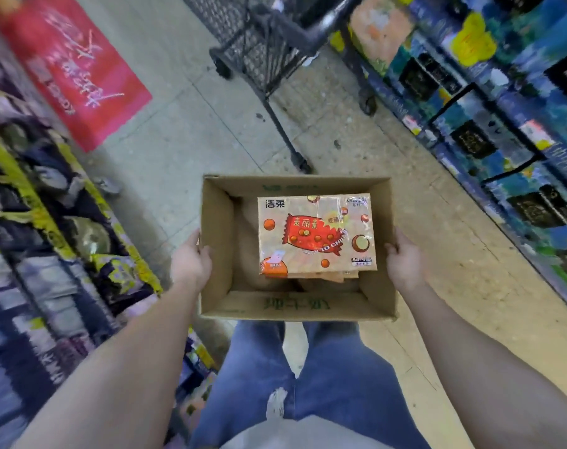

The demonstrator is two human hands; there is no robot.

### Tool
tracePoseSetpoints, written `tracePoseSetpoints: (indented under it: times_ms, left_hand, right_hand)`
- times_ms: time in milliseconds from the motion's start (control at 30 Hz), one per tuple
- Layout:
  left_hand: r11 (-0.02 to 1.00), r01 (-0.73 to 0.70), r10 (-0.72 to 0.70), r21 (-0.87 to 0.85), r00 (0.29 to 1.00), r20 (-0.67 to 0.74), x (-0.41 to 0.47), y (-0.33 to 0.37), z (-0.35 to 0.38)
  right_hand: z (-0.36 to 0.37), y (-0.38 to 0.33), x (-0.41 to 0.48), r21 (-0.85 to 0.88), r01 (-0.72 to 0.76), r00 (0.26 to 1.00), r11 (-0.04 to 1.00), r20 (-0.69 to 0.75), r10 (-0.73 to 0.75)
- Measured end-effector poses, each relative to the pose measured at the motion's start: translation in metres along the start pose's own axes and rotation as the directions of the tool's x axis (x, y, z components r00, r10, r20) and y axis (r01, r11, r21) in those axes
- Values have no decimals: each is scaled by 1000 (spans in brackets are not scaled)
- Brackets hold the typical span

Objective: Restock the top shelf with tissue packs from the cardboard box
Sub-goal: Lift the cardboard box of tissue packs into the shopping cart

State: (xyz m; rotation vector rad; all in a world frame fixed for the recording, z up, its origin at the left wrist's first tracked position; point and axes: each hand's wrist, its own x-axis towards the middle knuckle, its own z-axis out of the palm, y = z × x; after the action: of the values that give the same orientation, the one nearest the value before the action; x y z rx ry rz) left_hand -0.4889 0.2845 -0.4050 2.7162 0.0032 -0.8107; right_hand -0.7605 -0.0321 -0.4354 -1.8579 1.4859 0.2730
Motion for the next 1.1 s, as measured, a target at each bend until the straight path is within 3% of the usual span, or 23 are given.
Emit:
tracePoseSetpoints:
  times_ms: [100, 233, 400, 600, 867, 1100]
  left_hand:
    - [999, 54, -54, 8, 998, -21, 13, -39, -40]
    - [997, 71, -73, -39, 996, -45, 39, -94, -90]
    - [999, 21, -24, -36, 995, -102, 55, -116, -171]
    - [1000, -6, 4, -20, 991, -133, 98, -140, -262]
    - [995, -34, 16, -92, 981, -192, 162, -126, -355]
    - [993, -54, 29, -106, 974, -223, 239, -69, -430]
  right_hand:
    - [16, -51, -17, -115, 46, 999, 992, 19, -44]
    - [46, -113, -39, -126, 122, 993, 985, 15, -121]
    - [78, -187, -60, -238, 202, 979, 950, 33, -200]
    - [92, -282, -70, -244, 307, 950, 920, 24, -310]
    - [74, -420, -59, -235, 426, 897, 874, -12, -441]
    - [34, -549, -10, -287, 477, 860, 831, -40, -508]
